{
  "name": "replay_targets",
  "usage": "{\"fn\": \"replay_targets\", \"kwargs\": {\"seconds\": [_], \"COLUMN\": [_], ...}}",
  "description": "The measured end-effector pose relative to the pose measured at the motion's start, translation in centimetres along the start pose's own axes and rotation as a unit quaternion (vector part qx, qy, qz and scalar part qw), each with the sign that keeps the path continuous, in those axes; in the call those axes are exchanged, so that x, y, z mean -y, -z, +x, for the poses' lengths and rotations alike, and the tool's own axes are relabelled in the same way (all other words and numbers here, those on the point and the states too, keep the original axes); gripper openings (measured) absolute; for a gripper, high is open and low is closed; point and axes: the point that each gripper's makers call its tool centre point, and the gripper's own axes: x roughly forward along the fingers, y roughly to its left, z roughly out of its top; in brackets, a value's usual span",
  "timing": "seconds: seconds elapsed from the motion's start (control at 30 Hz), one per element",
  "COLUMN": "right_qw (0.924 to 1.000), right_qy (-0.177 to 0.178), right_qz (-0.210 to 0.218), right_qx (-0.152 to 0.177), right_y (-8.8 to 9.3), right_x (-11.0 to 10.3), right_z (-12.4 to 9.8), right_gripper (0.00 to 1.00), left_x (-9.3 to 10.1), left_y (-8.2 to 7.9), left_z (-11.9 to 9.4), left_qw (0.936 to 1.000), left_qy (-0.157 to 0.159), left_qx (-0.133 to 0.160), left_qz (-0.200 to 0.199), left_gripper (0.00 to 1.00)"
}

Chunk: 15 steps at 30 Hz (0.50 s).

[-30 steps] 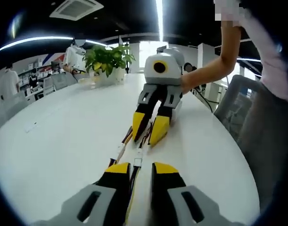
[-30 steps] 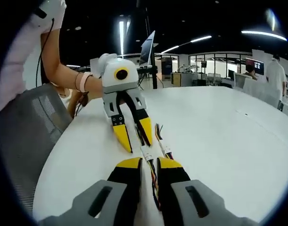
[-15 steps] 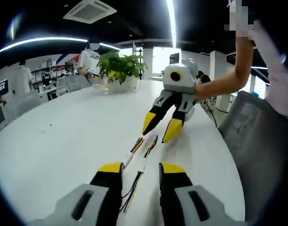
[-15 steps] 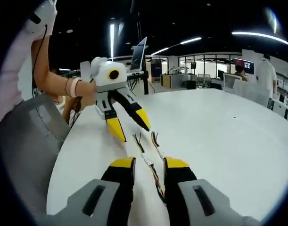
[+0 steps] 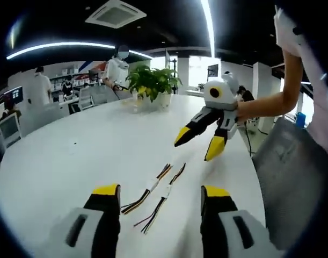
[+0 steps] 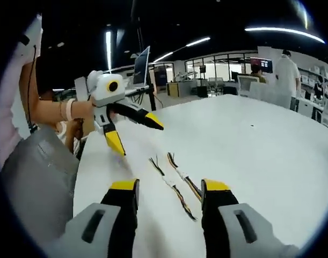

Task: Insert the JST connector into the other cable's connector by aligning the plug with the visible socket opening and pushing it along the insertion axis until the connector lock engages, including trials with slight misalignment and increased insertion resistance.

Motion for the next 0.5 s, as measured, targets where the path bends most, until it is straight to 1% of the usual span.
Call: {"fn": "replay_targets", "kwargs": {"seconds": [0.1,0.23,0.27,0.3,0.33,0.43,0.5], "right_qw": [0.9999,0.9995,0.9995,0.9991,0.9987,0.9989,0.9987], "right_qy": [0.010,0.020,0.018,0.015,0.013,0.025,0.029], "right_qz": [-0.010,-0.015,-0.006,0.013,0.026,0.008,0.008], "right_qx": [-0.002,-0.018,-0.027,-0.038,-0.041,-0.039,-0.042], "right_y": [-0.4,-0.4,-0.3,0.0,0.0,-0.3,-0.4], "right_x": [-0.3,-0.7,-0.9,-1.2,-1.4,-1.6,-1.9], "right_z": [-0.7,-1.4,-1.6,-1.9,-2.0,-2.6,-3.1], "right_gripper": [0.51,0.52,0.53,0.55,0.56,0.59,0.59], "left_x": [0.5,1.3,1.5,1.6,1.7,2.3,2.8], "left_y": [-0.8,-1.5,-1.6,-1.7,-1.8,-2.4,-2.8], "left_z": [-0.5,-1.0,-1.2,-1.3,-1.6,-2.3,-2.8], "left_qw": [0.9999,0.9998,0.9998,0.9998,0.9996,0.9989,0.9992], "left_qy": [-0.001,0.002,0.001,-0.002,-0.007,-0.014,-0.014], "left_qx": [0.011,0.014,0.014,0.012,0.006,0.011,0.015], "left_qz": [0.002,0.011,0.014,0.017,0.028,0.044,0.034], "left_gripper": [0.57,0.57,0.58,0.58,0.58,0.58,0.58]}}
